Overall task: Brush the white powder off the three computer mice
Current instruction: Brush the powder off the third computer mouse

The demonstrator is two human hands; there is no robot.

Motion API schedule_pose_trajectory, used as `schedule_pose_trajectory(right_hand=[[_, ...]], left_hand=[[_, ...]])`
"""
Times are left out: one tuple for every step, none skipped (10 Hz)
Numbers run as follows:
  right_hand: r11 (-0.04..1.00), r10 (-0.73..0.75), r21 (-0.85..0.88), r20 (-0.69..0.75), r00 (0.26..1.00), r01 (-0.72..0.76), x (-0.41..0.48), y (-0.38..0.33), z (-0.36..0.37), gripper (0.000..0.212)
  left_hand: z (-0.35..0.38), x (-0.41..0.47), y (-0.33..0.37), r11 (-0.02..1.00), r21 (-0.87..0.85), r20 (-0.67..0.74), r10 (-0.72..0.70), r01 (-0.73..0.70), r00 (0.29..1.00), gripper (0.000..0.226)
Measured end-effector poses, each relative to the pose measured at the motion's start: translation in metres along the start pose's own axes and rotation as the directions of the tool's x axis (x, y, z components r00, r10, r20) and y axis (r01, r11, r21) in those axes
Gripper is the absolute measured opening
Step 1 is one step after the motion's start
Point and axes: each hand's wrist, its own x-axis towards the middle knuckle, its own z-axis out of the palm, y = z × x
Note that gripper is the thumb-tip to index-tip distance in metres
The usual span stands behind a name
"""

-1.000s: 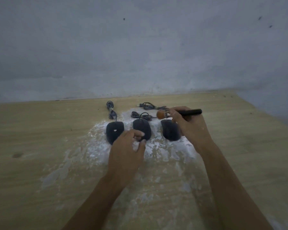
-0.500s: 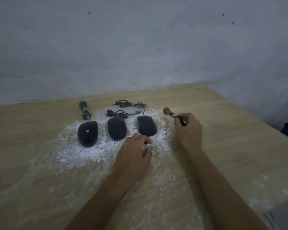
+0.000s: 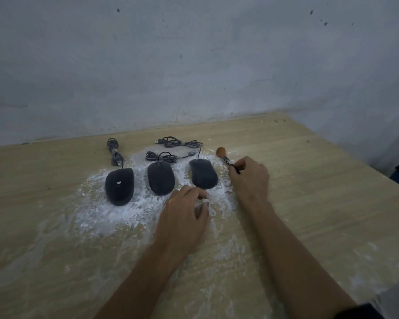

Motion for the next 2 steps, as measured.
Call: schedule_pose_trajectory(right_hand=[[1.000,-0.001,-0.024,-0.006,1.000,0.001,-0.0001,-0.0003,0.0003,0.014],[1.000,-0.003,-0.001,-0.067,0.998,0.003,-0.0031,-0.0010,-0.0012,0.020]], left_hand=[[0.0003,-0.0006,-0.0009,1.000,-0.004,0.007,0.003,-0.003,1.000,0.016],[-0.0013,-0.0022,-0.0020,1.000,-0.013,-0.014,-0.003,0.003,1.000,0.016]])
